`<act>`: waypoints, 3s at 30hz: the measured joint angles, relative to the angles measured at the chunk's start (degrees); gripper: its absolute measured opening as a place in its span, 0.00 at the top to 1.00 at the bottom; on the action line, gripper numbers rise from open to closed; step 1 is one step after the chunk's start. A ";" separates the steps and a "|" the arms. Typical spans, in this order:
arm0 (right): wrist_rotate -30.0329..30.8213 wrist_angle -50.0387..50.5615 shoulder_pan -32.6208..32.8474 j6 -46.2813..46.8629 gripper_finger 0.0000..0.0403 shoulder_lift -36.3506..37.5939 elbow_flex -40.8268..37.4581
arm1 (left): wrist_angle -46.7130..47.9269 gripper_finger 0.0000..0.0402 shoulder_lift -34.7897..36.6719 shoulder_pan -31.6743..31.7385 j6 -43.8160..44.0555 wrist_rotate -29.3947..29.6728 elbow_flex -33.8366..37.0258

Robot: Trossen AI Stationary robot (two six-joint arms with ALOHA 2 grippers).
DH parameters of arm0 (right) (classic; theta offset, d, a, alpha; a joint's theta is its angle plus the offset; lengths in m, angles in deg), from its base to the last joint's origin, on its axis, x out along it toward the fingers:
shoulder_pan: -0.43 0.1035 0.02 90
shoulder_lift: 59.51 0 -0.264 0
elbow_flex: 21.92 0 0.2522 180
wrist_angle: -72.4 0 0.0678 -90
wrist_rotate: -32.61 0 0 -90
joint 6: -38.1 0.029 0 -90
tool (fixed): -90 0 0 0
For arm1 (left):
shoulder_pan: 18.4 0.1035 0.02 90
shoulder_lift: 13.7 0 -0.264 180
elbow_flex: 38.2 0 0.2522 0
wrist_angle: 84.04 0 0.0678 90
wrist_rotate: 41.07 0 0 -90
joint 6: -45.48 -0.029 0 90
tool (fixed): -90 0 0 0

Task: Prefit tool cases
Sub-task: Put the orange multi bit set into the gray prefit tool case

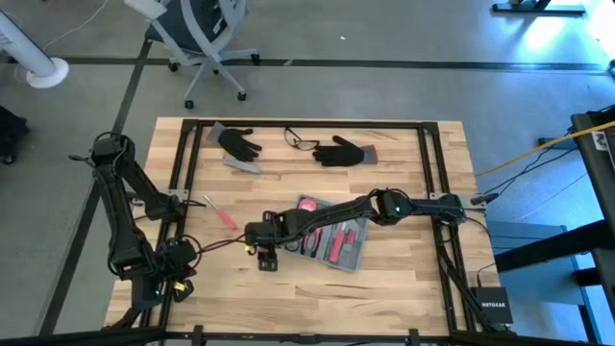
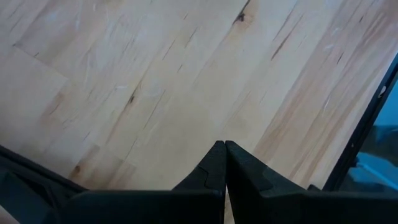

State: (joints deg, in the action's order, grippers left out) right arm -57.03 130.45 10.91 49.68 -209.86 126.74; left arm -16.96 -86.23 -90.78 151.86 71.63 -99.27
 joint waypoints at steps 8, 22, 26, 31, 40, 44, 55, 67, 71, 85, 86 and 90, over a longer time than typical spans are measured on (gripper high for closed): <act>0.11 0.97 0.00 0.00 0.33 -0.39 0.01 | 0.07 1.00 -0.07 0.00 -0.15 0.01 0.00; 0.16 3.37 0.02 0.04 0.33 -0.49 0.01 | 0.13 1.00 -0.07 0.04 -0.38 0.02 0.00; 0.20 2.96 0.02 0.08 0.33 -0.54 0.01 | 0.13 1.00 -0.07 0.04 -0.51 0.02 0.00; -0.11 2.08 0.02 0.55 0.33 -0.56 0.01 | 0.11 1.00 -0.07 0.04 -0.48 0.02 0.00; -0.34 1.83 0.05 2.02 0.33 -1.16 0.09 | 0.09 1.00 -0.07 0.04 -0.32 0.02 0.00; -0.29 1.42 0.04 3.48 0.33 -1.43 0.16 | 0.02 1.00 -0.04 0.04 -0.30 0.02 0.02; 0.53 1.40 0.05 3.80 0.55 -1.47 0.23 | 0.04 1.00 -0.04 0.04 -0.30 0.02 0.02; 0.28 1.17 -0.01 3.70 0.62 -1.48 0.20 | 0.04 1.00 -0.04 0.04 -0.28 0.02 0.04; 0.95 0.94 0.00 3.61 0.56 -1.48 0.14 | 0.06 1.00 -0.04 0.04 -0.35 0.02 0.04; 3.02 1.57 0.01 3.36 0.35 -0.45 -0.05 | 0.09 1.00 -0.04 0.04 -1.92 0.04 0.04; 2.97 1.66 0.04 3.45 0.35 -0.42 -0.06 | 0.11 1.00 -0.04 0.04 -1.85 0.04 0.04; 2.67 2.01 0.00 4.11 0.35 -0.01 -0.10 | 0.11 1.00 -0.04 0.02 -1.83 0.04 0.04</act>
State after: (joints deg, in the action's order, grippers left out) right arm -54.36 132.46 10.91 53.79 -209.88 126.64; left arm -16.85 -86.28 -90.76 150.03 71.67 -99.22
